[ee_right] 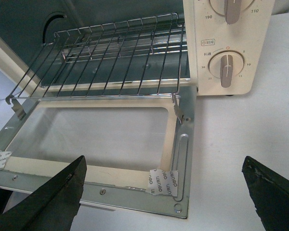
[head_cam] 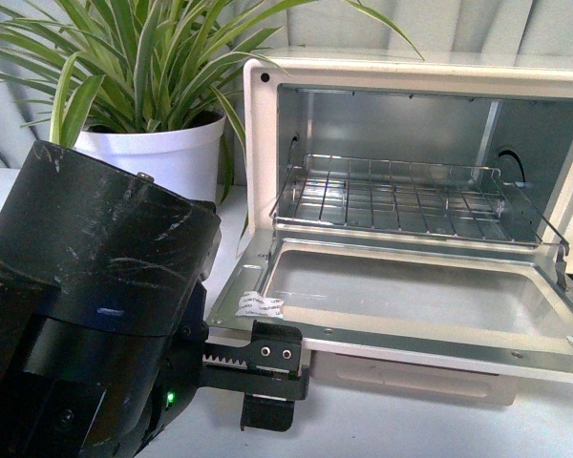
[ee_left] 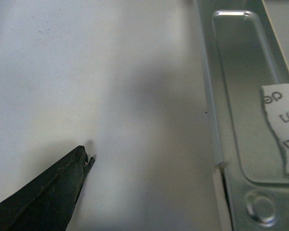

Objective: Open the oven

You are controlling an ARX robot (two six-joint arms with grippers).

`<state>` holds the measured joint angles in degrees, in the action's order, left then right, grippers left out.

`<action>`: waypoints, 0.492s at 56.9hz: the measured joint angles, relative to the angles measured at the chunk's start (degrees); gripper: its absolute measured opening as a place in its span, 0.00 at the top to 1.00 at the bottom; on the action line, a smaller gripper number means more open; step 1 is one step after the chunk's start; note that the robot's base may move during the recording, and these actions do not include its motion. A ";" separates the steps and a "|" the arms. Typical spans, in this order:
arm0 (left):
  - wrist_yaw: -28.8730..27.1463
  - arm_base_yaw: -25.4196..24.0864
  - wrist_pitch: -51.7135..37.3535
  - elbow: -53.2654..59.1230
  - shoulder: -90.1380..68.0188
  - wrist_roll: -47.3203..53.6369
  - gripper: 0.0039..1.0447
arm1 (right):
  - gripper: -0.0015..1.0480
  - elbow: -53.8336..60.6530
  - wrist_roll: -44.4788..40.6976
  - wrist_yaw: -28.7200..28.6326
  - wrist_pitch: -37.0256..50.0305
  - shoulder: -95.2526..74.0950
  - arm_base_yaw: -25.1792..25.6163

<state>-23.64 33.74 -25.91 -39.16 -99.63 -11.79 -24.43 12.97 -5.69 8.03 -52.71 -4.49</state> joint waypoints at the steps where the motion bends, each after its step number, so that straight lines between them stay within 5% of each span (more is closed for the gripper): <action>1: -0.09 0.04 -0.04 0.00 0.00 0.20 0.06 | 0.09 0.02 0.00 0.00 0.00 0.00 0.00; 28: 1.25 1.77 -4.28 8.94 8.28 11.30 0.06 | 0.09 2.10 -0.48 -3.13 -2.86 4.83 1.60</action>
<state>-22.39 35.51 -30.20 -30.22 -91.35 -0.49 -22.33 12.49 -8.82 5.17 -47.88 -2.90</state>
